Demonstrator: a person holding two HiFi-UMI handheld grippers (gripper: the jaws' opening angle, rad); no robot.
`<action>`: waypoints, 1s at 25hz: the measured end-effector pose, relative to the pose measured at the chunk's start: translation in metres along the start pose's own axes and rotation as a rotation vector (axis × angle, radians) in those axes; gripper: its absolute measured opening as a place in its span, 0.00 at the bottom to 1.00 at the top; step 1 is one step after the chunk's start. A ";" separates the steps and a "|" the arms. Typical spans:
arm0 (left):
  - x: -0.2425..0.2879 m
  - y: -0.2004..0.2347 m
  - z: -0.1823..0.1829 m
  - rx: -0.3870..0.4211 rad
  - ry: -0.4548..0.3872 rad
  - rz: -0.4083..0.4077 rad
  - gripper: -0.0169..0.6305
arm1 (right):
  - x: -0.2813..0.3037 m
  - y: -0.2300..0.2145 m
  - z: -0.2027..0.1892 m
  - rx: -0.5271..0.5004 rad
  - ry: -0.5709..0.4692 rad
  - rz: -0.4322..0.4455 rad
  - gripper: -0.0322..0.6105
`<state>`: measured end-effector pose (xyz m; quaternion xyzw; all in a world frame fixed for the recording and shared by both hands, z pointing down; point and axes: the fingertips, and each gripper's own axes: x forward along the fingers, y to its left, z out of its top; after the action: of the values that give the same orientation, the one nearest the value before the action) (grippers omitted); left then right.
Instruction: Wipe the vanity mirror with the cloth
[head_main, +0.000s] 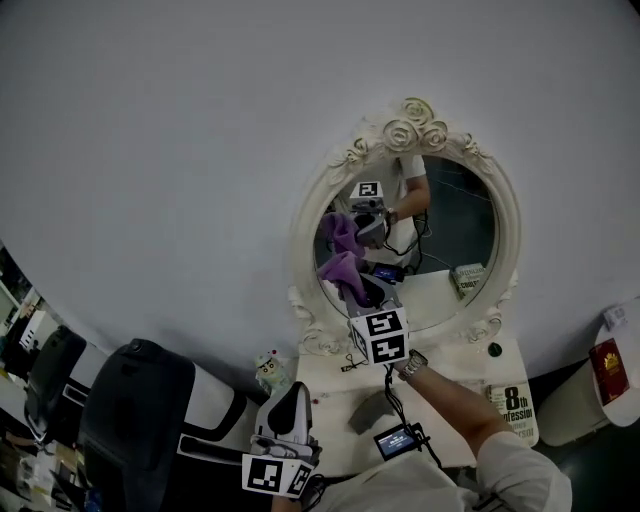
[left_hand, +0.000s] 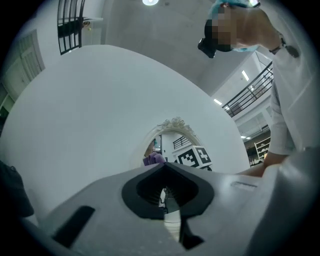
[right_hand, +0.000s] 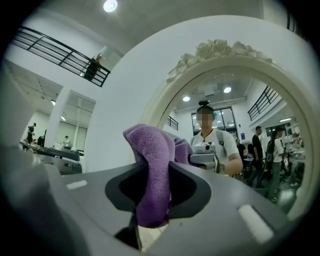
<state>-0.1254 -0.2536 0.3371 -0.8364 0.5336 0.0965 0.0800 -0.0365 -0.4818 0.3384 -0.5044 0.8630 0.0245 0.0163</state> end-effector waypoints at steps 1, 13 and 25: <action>-0.005 0.005 0.000 0.004 0.004 0.016 0.04 | 0.008 0.008 -0.010 0.011 0.023 0.015 0.22; -0.004 0.017 0.000 0.041 0.045 0.010 0.04 | 0.039 -0.022 -0.051 0.070 0.103 -0.053 0.22; 0.054 -0.054 -0.023 -0.043 0.033 -0.238 0.04 | -0.071 -0.192 -0.043 0.048 0.060 -0.404 0.22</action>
<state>-0.0528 -0.2837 0.3482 -0.8969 0.4293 0.0843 0.0641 0.1657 -0.5171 0.3803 -0.6674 0.7445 -0.0148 0.0071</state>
